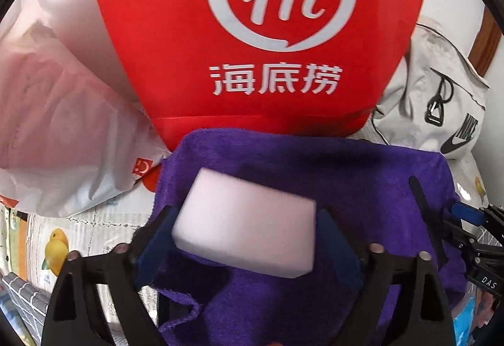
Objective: Organize soft objects
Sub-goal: 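Open the left tool onto the purple towel while the right tool releases the strap there, then return the right tool to the pile and grasp the second black strap piece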
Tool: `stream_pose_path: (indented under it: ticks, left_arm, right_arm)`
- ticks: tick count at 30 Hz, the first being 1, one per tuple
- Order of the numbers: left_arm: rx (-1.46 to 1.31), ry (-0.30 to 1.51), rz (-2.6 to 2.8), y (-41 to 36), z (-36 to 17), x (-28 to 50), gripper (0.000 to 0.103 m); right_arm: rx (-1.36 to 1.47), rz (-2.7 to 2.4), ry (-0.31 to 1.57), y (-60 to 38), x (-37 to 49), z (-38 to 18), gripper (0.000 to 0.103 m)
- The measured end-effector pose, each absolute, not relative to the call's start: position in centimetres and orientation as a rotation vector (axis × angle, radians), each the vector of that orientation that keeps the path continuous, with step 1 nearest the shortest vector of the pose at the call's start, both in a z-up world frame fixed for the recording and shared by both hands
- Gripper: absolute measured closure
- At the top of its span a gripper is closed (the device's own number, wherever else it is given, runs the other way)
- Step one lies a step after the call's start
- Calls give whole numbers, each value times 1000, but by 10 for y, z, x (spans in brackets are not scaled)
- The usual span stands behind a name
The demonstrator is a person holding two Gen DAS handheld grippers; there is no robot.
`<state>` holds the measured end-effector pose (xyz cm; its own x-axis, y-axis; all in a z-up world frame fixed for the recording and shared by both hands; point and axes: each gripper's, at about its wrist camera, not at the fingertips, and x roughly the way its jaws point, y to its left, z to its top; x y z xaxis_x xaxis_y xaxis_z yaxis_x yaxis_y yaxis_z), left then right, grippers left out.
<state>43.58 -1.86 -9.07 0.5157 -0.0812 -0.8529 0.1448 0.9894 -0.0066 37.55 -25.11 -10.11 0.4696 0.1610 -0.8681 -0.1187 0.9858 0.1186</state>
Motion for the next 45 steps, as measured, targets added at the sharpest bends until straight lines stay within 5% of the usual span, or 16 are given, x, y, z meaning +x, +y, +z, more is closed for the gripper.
stream_pose_path:
  ticks: [28,45]
  left_arm:
    - [71,1041,-170,-33,-79,400,5]
    - [16,1023,-219,-6,-20,296,6]
  right_arm:
    - [65,218,1003,-250,361,-72,51]
    - [5,264,894,-216,296,-15,51]
